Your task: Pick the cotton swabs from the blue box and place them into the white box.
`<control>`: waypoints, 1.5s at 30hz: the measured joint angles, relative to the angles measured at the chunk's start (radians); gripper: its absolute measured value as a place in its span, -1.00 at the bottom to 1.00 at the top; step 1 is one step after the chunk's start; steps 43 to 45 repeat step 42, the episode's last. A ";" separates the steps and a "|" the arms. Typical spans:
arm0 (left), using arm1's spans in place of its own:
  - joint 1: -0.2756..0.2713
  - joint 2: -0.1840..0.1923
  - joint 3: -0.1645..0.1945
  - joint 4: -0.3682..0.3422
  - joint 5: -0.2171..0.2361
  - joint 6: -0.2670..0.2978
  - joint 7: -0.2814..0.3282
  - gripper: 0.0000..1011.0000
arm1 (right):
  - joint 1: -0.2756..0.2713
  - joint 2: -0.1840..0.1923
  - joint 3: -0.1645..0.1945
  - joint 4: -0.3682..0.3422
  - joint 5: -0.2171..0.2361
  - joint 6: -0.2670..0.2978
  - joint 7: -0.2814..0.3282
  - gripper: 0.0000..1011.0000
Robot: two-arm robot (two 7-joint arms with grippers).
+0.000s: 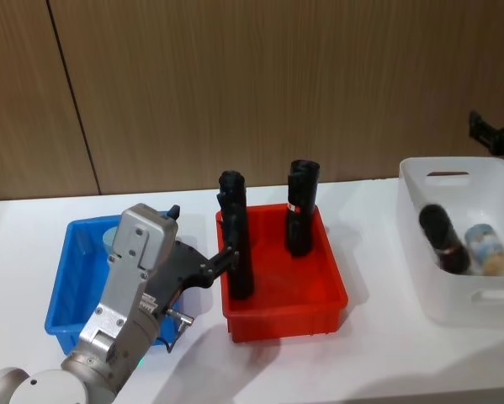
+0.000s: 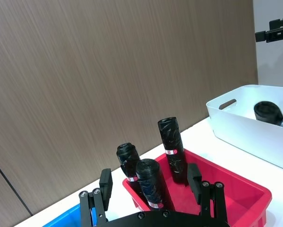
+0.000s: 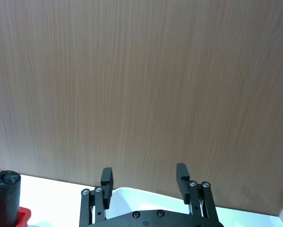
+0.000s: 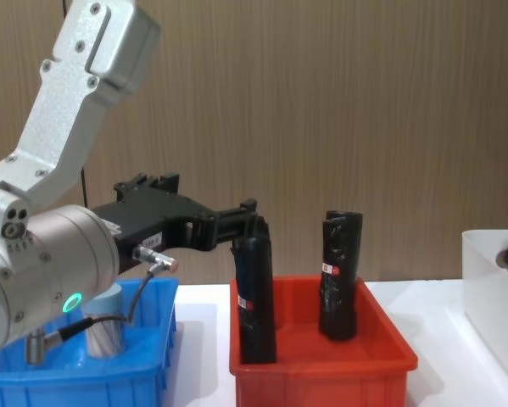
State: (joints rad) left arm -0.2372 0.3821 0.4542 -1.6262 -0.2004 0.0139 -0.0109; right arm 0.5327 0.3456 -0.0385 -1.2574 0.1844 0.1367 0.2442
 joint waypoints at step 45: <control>0.000 0.000 0.000 0.000 0.000 0.000 0.000 0.99 | -0.028 0.013 0.015 -0.031 0.012 -0.002 0.007 0.98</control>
